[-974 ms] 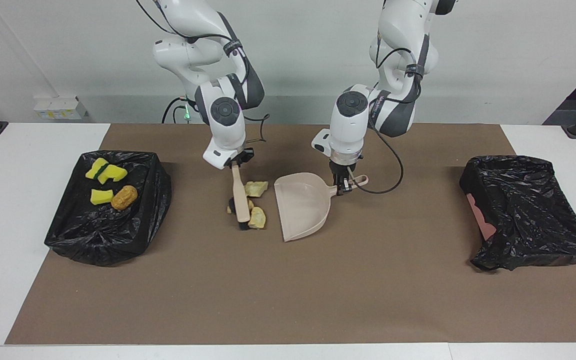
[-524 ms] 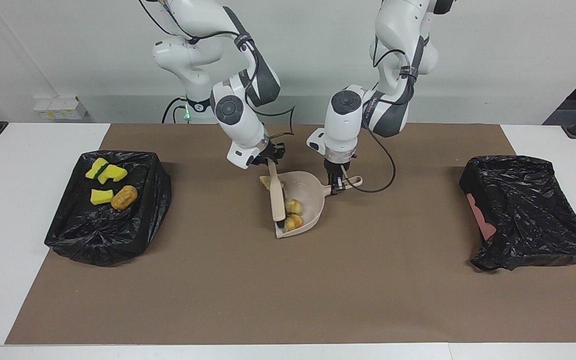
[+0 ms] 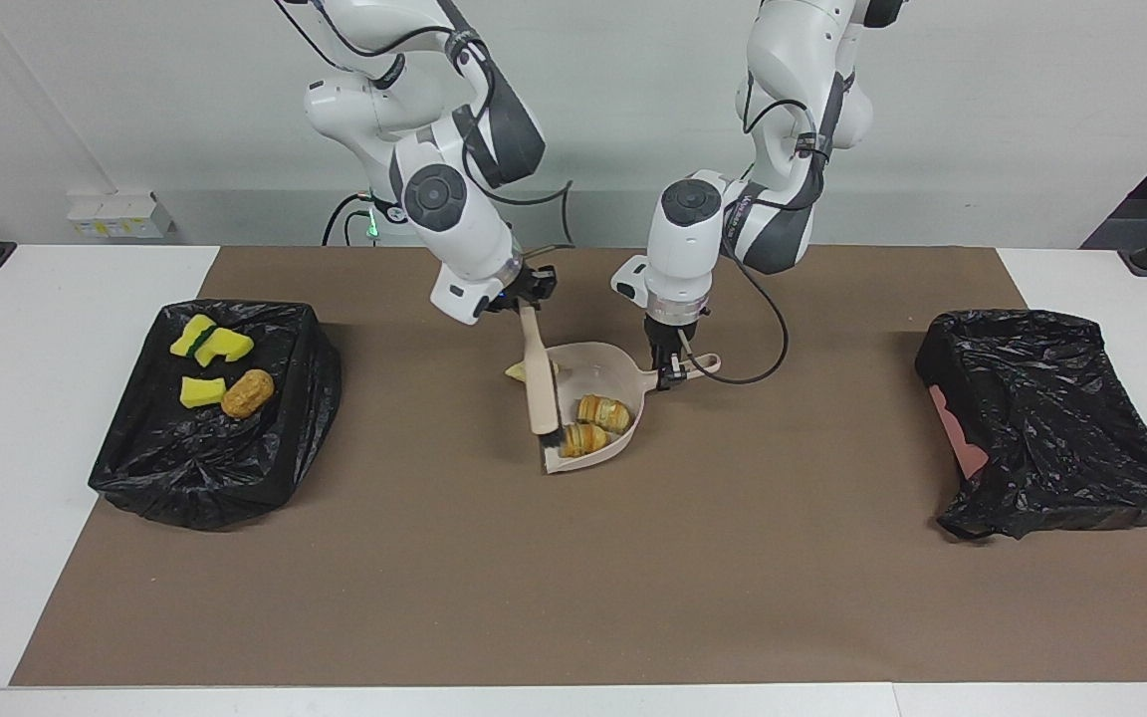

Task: Sweep and dump trash in bin
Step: 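Brush the bread scraps into the dustpan held by the left gripper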

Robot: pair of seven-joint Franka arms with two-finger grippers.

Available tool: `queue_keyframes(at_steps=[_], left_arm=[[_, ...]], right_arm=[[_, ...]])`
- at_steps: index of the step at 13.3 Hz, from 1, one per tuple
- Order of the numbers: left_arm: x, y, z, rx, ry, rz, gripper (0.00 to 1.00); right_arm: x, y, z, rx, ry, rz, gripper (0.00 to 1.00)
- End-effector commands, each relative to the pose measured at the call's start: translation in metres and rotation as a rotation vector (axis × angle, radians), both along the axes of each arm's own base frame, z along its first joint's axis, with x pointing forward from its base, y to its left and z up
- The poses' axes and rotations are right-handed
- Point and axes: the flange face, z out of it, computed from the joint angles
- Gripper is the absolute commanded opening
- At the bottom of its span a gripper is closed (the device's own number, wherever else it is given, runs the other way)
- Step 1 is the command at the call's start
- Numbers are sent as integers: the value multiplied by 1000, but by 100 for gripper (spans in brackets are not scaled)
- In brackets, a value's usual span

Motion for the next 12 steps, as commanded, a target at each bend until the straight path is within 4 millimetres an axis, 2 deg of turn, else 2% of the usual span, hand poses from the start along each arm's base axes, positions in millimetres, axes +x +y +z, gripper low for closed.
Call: queue_keyframes(at_steps=[1, 3, 6, 8, 10, 12], left_arm=[[3, 18, 5, 19, 23, -73, 0], [-4, 13, 5, 34, 43, -112, 0], [-17, 7, 3, 33, 42, -98, 0], [-23, 4, 0, 31, 42, -52, 0], [-22, 5, 0, 24, 32, -57, 0], [-22, 9, -7, 19, 24, -82, 0]], right_arm=[[-39, -20, -17, -147, 4, -14, 0], [-57, -29, -51, -193, 59, 6, 0], [-71, -15, -79, -177, 35, 19, 0], [-73, -1, -82, -82, 67, -36, 0], [-74, 28, -78, 19, 31, -84, 0], [-72, 46, -75, 93, 34, -137, 0]])
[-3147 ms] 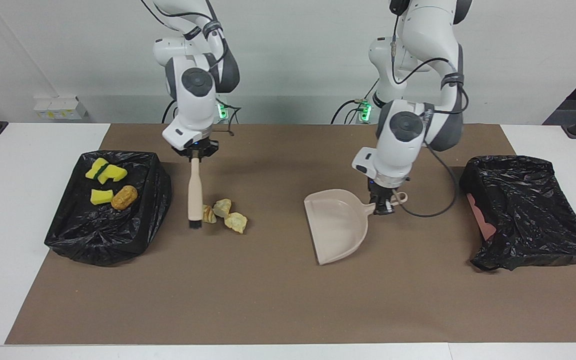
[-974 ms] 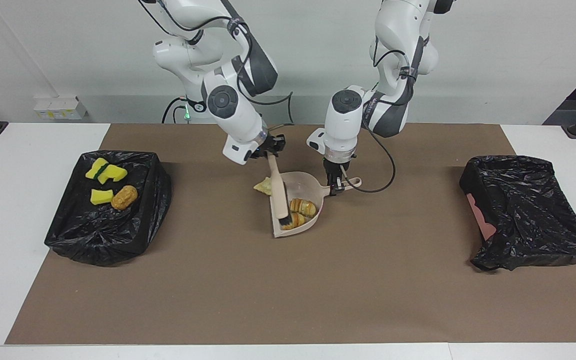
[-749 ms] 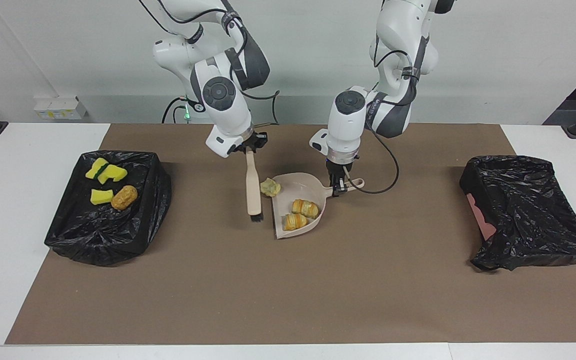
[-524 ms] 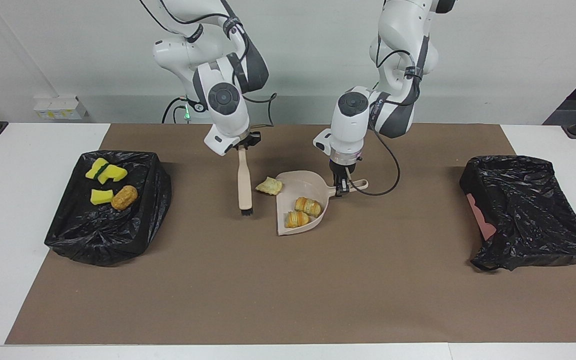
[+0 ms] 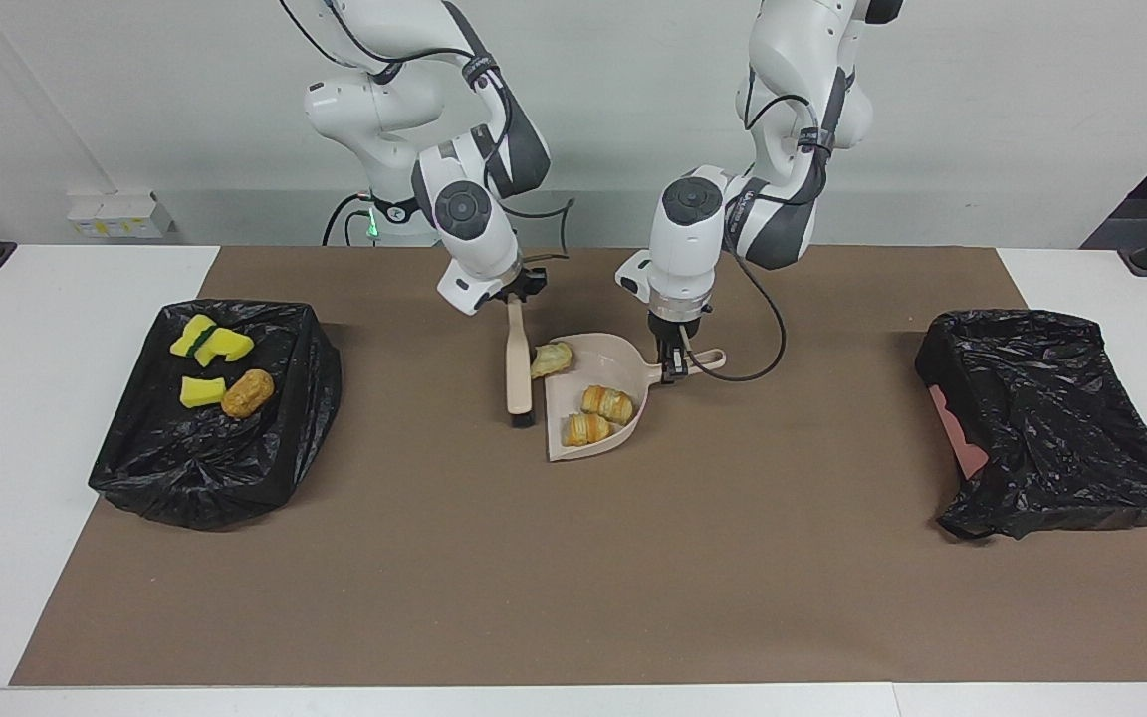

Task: Sweep and dump trash in bin
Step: 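Carry the dustpan to the nearby black bag with the left gripper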

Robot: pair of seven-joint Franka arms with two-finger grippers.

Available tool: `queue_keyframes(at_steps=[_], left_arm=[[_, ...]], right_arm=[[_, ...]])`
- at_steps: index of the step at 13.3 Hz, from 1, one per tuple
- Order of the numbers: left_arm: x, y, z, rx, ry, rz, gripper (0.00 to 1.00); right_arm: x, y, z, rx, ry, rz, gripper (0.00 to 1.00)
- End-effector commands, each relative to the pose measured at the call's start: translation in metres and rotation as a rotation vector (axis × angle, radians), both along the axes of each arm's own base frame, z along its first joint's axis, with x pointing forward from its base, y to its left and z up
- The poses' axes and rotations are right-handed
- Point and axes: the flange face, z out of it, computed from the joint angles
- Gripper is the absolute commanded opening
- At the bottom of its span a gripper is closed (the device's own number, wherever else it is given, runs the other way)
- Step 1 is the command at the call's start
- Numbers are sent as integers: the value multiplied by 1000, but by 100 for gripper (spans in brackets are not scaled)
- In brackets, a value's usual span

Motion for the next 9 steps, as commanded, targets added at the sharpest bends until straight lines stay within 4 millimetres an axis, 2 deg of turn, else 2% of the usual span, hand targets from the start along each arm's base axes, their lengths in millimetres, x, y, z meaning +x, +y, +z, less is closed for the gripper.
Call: queue_keyframes(at_steps=[1, 2, 5, 7, 9], left_arm=[[-11, 9, -8, -12, -10, -30, 0], [-8, 13, -7, -13, -10, -27, 0], [16, 42, -9, -78, 27, -11, 0], [37, 69, -4, -133, 32, -4, 0], [59, 102, 7, -141, 15, 29, 0]], right_arm=[[4, 23, 11, 65, -4, -56, 0], [6, 27, 18, 70, -13, -48, 0], [6, 21, 50, -16, -63, 6, 0], [2, 17, 73, -76, -84, -23, 0], [-11, 15, 94, -123, -90, -68, 0]])
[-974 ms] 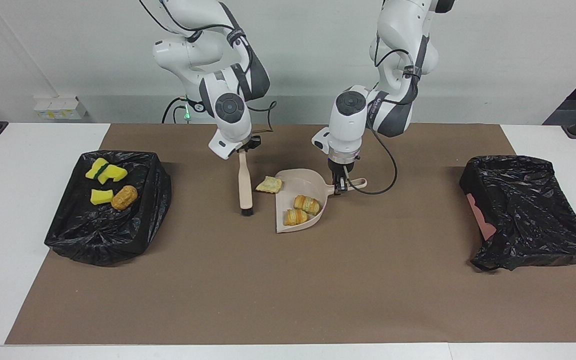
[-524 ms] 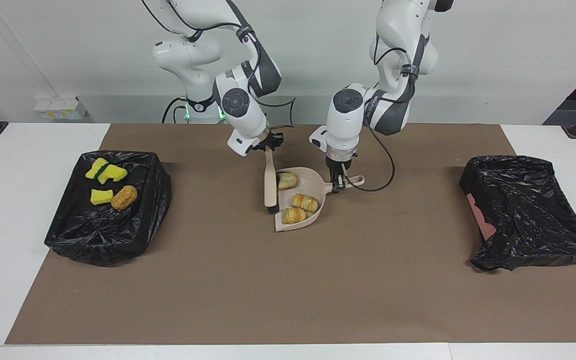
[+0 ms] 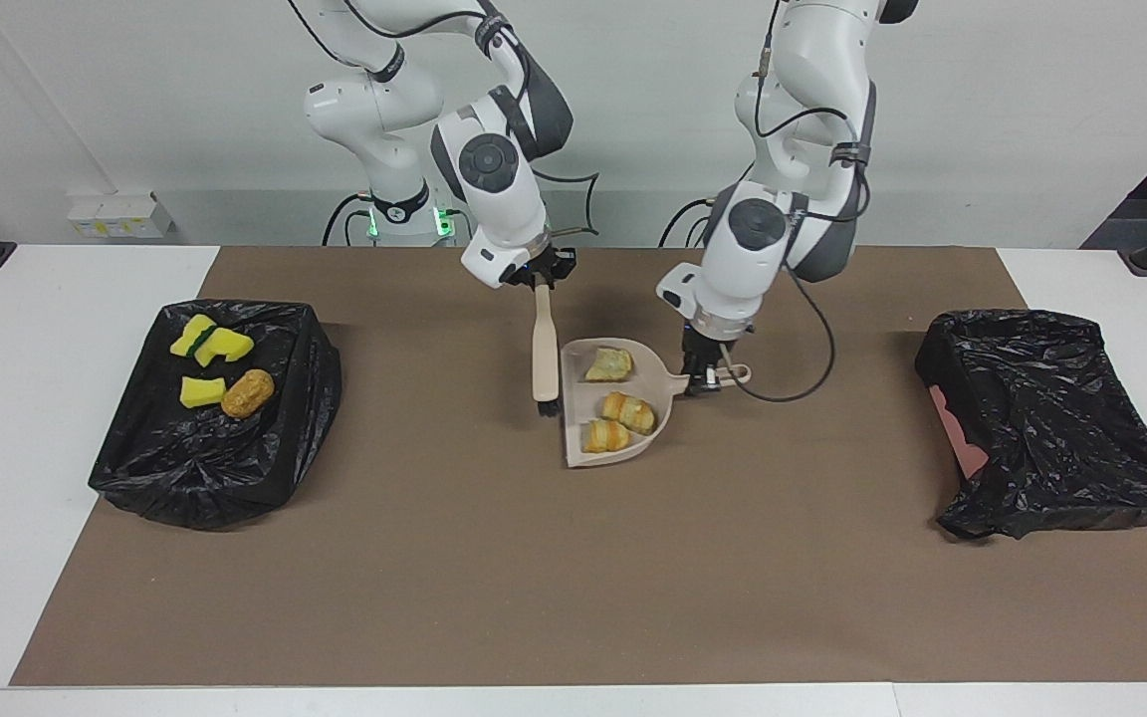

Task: Sweep and dump trash in bin
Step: 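Carry the dustpan to the nearby black bag with the left gripper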

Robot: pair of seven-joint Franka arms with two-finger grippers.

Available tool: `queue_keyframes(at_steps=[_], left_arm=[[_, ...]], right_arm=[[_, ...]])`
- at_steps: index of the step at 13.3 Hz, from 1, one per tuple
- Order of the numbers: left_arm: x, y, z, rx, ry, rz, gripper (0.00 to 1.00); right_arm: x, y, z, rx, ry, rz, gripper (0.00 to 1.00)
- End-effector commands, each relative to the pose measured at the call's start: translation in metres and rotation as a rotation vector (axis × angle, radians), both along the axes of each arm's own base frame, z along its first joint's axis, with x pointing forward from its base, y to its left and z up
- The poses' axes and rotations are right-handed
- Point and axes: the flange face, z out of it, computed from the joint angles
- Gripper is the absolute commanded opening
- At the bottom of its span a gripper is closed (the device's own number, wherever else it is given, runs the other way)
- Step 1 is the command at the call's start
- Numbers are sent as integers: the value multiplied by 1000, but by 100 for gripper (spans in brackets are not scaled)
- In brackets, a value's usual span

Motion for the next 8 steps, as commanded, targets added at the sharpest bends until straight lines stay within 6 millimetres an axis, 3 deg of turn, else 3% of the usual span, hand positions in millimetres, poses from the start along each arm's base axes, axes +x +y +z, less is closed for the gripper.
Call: queue_keyframes(at_steps=[1, 4, 5, 8], left_arm=[[26, 41, 16, -34, -33, 27, 0], [58, 78, 40, -46, -41, 27, 0], [72, 92, 43, -44, -25, 29, 0], [105, 145, 65, -42, -3, 6, 0]], right_arm=[[-28, 5, 28, -74, -20, -34, 0], [-69, 41, 22, -89, -16, -19, 0], [-87, 59, 2, -106, -4, -16, 0], [-102, 88, -38, -102, -29, -36, 0]])
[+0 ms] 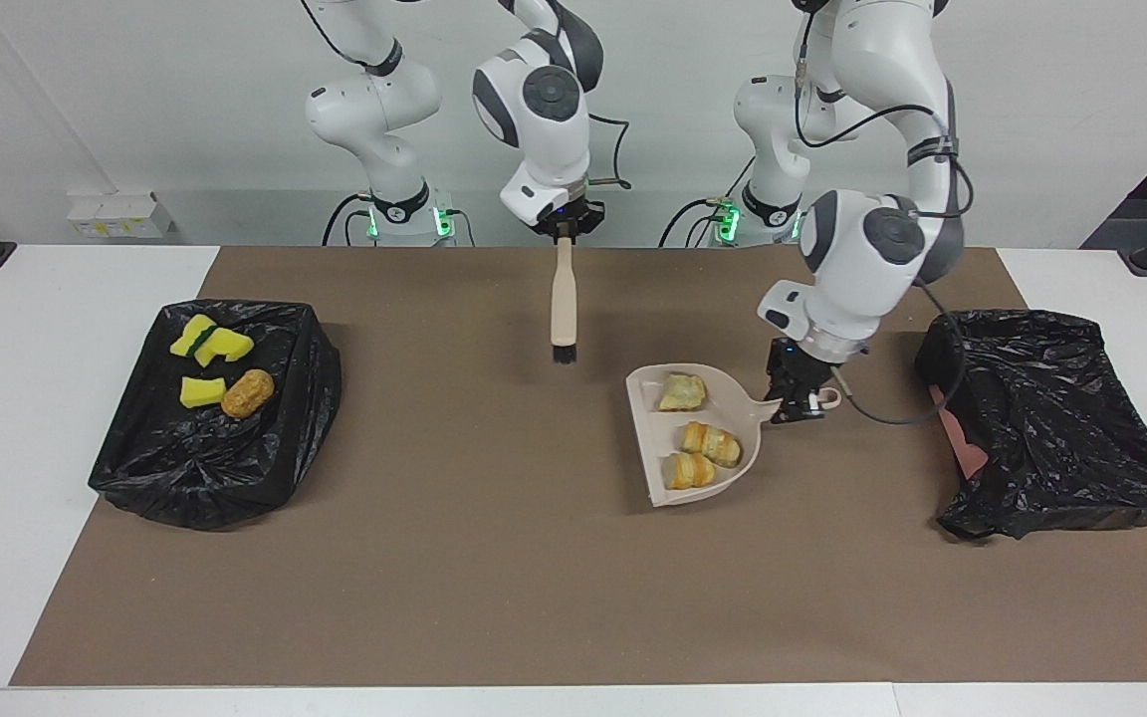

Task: Sweep and dump trash in bin
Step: 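Carry the dustpan to the nearby black bag with the left gripper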

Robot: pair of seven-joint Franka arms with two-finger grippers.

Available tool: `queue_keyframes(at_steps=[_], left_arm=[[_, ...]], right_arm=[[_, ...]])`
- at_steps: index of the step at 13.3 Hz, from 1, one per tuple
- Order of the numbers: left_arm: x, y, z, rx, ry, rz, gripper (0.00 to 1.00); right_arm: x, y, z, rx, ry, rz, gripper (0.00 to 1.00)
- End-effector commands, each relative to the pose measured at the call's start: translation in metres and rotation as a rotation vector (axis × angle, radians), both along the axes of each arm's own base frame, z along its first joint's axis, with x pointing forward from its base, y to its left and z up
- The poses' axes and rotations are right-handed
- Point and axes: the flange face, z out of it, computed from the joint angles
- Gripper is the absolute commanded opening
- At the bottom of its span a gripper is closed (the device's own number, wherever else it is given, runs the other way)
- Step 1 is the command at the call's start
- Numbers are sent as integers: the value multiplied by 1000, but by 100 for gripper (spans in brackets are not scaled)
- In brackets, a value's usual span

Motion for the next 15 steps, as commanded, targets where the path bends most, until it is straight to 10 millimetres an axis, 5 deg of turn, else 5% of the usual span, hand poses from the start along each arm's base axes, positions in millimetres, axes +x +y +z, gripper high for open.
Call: queue_keyframes(at_steps=[1, 6, 9, 10, 13, 15], left_arm=[[28, 49, 16, -21, 21, -26, 0], [44, 160, 45, -26, 17, -43, 0], [45, 233, 67, -32, 31, -66, 0], [42, 251, 71, -29, 37, -51, 0], [27, 332, 91, 9, 23, -43, 0], [15, 384, 97, 54, 8, -4, 0]], right_arm=[[-8, 12, -32, -23, 15, 11, 0], [-23, 11, -65, -40, 26, 38, 6], [-25, 8, -75, -41, 20, 30, 91], [-23, 11, -73, -37, 17, 28, 100], [8, 15, -49, 6, -35, 7, 100], [48, -2, -23, 39, -89, -40, 100]])
